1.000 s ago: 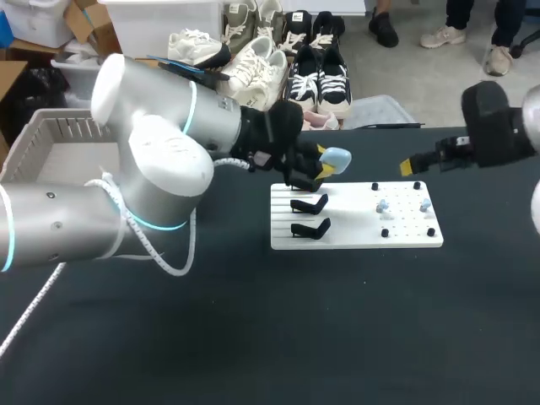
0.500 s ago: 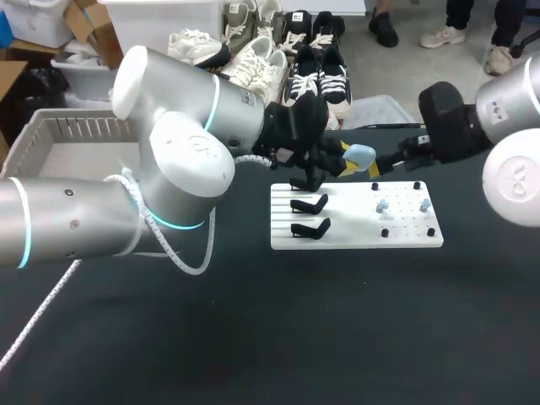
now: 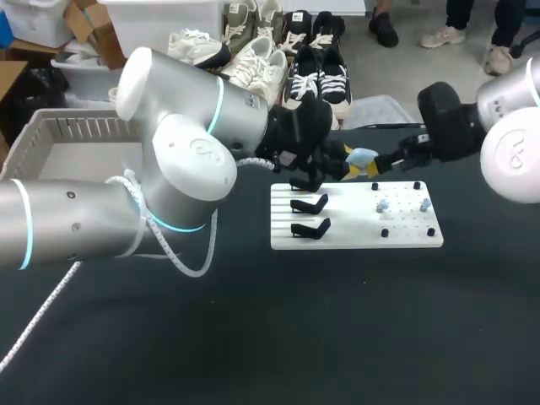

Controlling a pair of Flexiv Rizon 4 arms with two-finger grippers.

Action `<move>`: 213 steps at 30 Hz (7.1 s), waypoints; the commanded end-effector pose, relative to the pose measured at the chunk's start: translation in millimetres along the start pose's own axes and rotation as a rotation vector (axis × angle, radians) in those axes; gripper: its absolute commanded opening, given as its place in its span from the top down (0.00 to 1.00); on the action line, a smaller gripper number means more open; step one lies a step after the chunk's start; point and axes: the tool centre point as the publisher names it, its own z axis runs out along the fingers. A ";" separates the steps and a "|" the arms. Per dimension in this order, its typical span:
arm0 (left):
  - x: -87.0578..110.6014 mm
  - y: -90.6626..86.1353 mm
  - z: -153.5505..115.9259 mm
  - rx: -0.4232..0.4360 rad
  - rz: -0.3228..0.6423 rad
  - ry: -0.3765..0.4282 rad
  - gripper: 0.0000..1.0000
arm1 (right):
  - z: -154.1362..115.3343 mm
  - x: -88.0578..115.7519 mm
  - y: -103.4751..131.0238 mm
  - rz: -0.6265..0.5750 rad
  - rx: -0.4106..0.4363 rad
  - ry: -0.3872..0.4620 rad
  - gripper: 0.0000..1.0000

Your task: Pick up each earbud case from the left stands, insert the matching earbuds, close the lid, and place the case in the box.

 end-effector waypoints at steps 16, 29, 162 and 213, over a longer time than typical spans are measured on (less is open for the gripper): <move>4.4 -7.0 1.2 0.006 0.001 0.014 1.00 | -5.7 -4.8 -2.9 -0.007 -0.082 -0.004 0.00; 2.9 -8.1 -12.9 0.014 0.007 -0.062 1.00 | -36.1 0.8 -2.9 -0.009 -0.019 -0.042 0.00; 3.9 -44.6 -26.3 0.005 -0.037 -0.305 1.00 | 0.1 78.0 -80.3 -0.124 0.451 0.500 0.51; 3.9 -44.6 -26.3 0.005 -0.037 -0.305 1.00 | 9.6 77.9 -91.7 -0.009 0.537 0.495 0.62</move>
